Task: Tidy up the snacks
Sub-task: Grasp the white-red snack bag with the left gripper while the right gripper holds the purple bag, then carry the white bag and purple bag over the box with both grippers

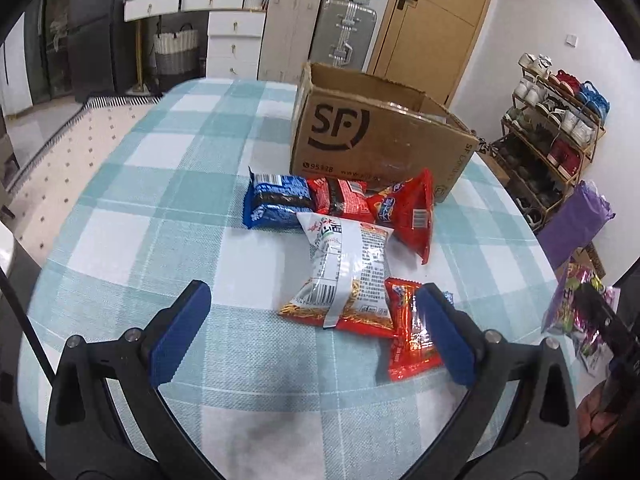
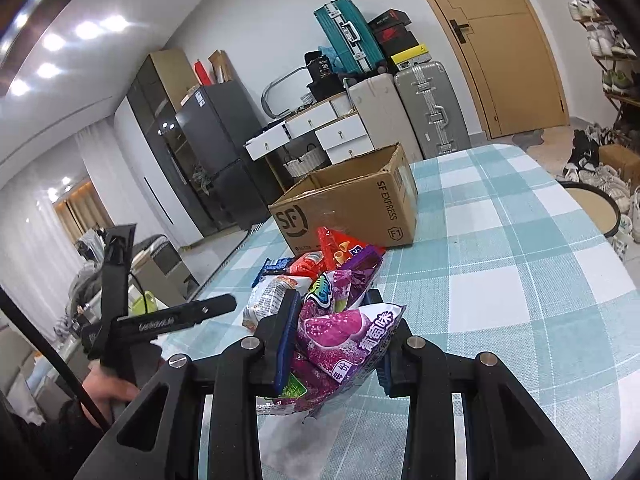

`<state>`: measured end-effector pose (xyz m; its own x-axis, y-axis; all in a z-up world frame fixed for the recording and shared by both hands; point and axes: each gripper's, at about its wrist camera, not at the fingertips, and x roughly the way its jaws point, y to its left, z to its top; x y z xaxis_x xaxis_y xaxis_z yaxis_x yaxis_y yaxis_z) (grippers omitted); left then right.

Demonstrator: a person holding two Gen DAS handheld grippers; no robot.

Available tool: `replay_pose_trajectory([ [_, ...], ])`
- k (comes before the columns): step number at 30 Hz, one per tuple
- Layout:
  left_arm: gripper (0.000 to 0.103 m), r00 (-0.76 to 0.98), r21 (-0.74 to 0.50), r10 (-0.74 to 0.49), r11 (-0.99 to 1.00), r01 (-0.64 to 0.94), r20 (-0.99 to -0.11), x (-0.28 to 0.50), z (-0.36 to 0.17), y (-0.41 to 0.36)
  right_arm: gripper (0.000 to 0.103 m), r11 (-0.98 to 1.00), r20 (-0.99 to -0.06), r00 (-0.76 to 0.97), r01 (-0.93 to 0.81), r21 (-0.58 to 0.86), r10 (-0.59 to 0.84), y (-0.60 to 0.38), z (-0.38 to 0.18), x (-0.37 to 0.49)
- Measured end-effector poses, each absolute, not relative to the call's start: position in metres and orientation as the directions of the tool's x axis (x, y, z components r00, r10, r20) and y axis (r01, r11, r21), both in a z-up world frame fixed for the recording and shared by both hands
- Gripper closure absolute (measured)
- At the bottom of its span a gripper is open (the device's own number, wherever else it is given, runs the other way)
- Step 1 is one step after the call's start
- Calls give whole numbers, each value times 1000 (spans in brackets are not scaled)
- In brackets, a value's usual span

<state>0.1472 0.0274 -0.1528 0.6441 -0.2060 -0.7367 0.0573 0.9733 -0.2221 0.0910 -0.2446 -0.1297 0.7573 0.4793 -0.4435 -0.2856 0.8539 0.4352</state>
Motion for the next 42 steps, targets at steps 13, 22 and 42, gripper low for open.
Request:
replay_pose_trajectory([
  [13,1,566,-164,-160,986,44,-809,204,-184,6,70,872,-486,749,-253,419,451,-246,-145,99],
  [22,61,541,-184,-209,978,100,-815,214,-194,0,70,873,-507,742,-219,435,439,-252,-153,104],
  [42,62,634,-201,-253,967,155,-731,126,-143,27,70,865,-482,735,-293,407,476,-224,-122,88],
])
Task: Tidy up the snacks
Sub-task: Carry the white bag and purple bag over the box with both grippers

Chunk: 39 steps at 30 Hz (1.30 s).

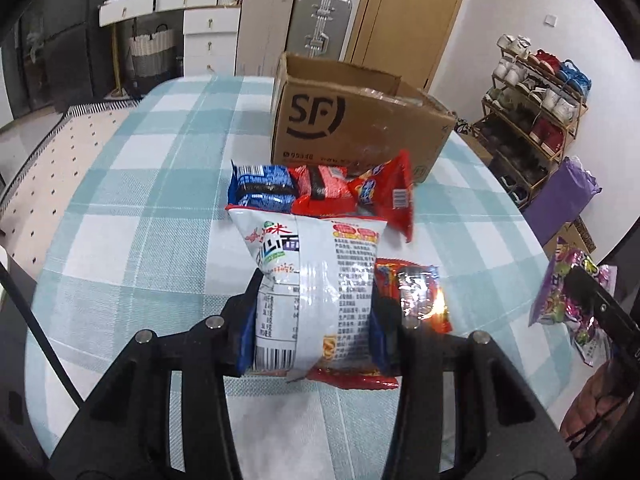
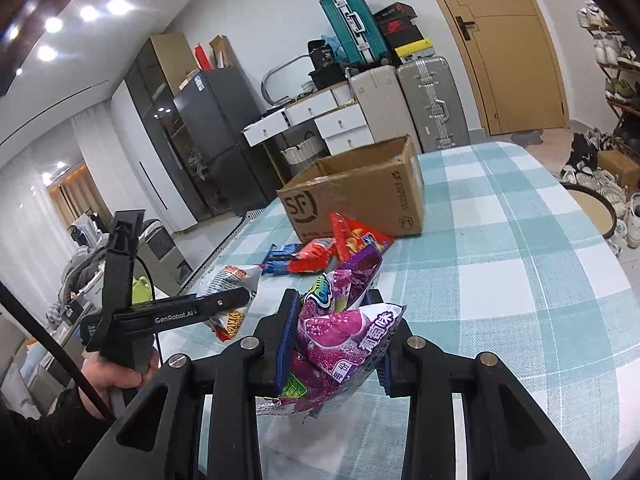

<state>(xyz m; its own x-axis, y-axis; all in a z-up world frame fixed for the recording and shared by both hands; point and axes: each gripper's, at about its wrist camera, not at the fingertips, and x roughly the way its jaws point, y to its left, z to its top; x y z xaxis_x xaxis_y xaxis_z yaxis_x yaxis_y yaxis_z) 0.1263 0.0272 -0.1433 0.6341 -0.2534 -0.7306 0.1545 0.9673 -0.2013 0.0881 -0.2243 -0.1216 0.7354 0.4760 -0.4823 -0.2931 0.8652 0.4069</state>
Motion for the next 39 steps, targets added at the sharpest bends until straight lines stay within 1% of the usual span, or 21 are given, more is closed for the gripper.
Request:
replay_pose_trajectory([
  [10,62,691,-201,-285,958,203,-664,88,-80,33,70,849,-455,728,-351,396,513,-215,-86,88],
  [19,62,720,-138,-278,959,248,-636,91,-29,31,70,829,-425,718,-415,375,552,-204,-46,112],
  [29,61,738,-97,-274,957,274,-617,136,13,27,70,816,-400,715,-455,357,574,-197,-8,161],
  [35,61,739,-59,-272,952,301,-616,185,36,8,70,822,-405,717,-462,333,567,-194,9,201],
  [39,61,725,-77,-283,949,304,-628,235,45,-1,70,826,-408,720,-460,325,561,-193,20,234],
])
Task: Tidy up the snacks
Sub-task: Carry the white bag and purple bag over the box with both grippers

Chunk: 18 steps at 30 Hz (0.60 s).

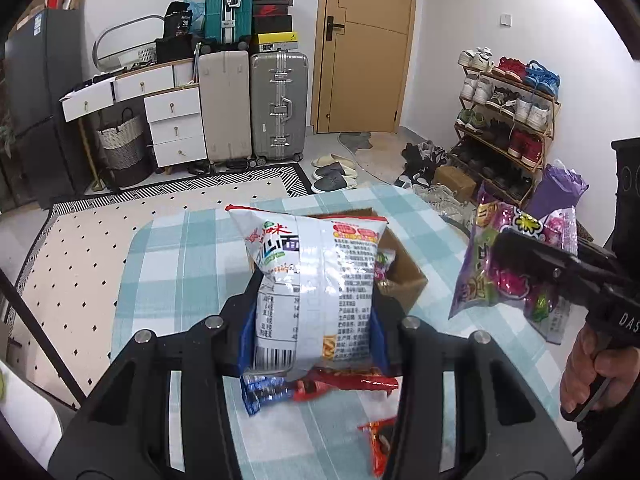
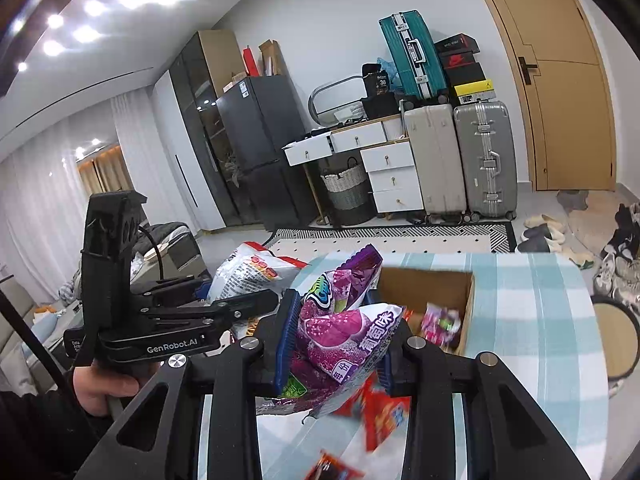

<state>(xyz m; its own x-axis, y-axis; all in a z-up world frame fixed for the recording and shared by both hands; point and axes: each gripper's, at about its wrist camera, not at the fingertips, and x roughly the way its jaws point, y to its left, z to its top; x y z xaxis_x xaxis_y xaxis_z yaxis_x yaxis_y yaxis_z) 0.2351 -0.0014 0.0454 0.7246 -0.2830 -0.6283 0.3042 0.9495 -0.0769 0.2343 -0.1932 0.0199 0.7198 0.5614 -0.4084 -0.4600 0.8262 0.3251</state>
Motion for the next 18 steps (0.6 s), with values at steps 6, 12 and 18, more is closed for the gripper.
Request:
replay_pose_trajectory([
  [6,61,733,-26,-238,957,288,-637,303,48,-18,69,840,-425,725,-453,299,542,-191,30,291],
  [12,61,691,-35,-229,958,283,-686,373,19,-30,69,852,-472,711,-416,317,522,-194,13,347],
  [18,61,614,-41,-217,957,287,-758,432,-28,-43,69,868,-550,672,-394,302,496,-187,-23,393],
])
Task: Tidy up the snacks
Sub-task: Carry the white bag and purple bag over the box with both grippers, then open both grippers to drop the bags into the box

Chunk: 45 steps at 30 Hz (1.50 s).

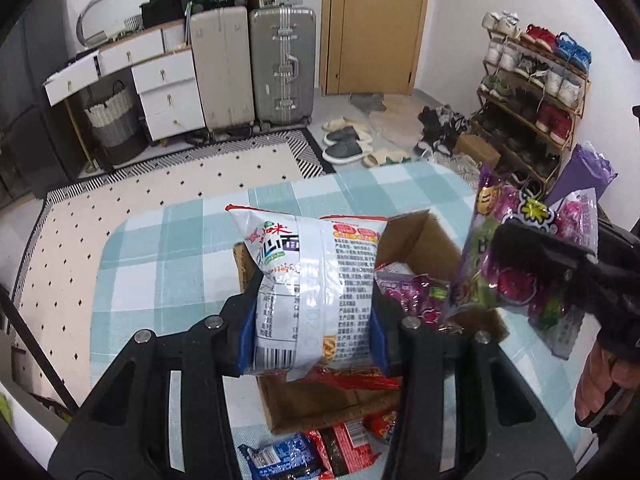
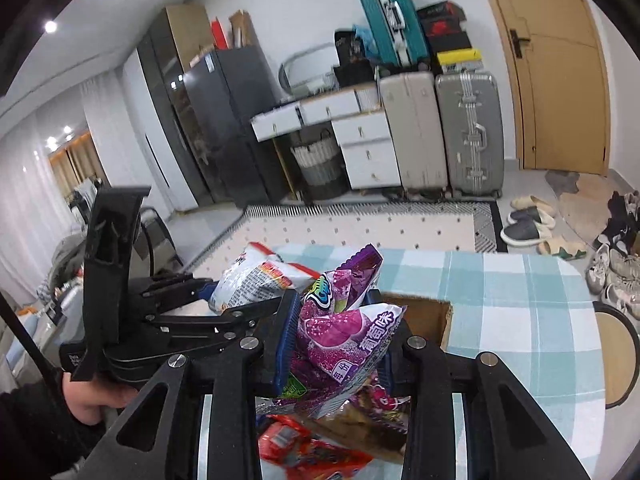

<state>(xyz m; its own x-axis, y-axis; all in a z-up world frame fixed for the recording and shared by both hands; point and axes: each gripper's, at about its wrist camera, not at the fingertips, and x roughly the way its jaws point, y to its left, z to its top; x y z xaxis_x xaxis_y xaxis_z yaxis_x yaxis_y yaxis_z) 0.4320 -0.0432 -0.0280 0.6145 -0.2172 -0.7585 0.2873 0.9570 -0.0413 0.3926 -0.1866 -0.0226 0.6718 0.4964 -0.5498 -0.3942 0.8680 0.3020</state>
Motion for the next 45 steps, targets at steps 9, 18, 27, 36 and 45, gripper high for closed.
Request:
replay_pose_trajectory([
  [9,61,545,-33,-201,952,303,-814,456,-87,-58,69,889,-650,610,-368,273,453,-175,-77,429],
  [18,58,541,-8,-173,956,293,-823,458,-102,-63,68,903,-656,627,-357,238,420,-172,-88,434],
  [27,33,589,1,-140,973,231,-796,425,-79,-45,57,900,-608,666,-359,245,431,-175,-63,407],
  [36,23,649,0,-132,980,200,-749,358,-46,-35,51,899,-569,699,-377,222,434,-181,-34,346],
  [45,23,693,-10,-129,985,174,-710,285,-28,-27,30,895,-513,734,-387,223,445,-183,-27,270],
])
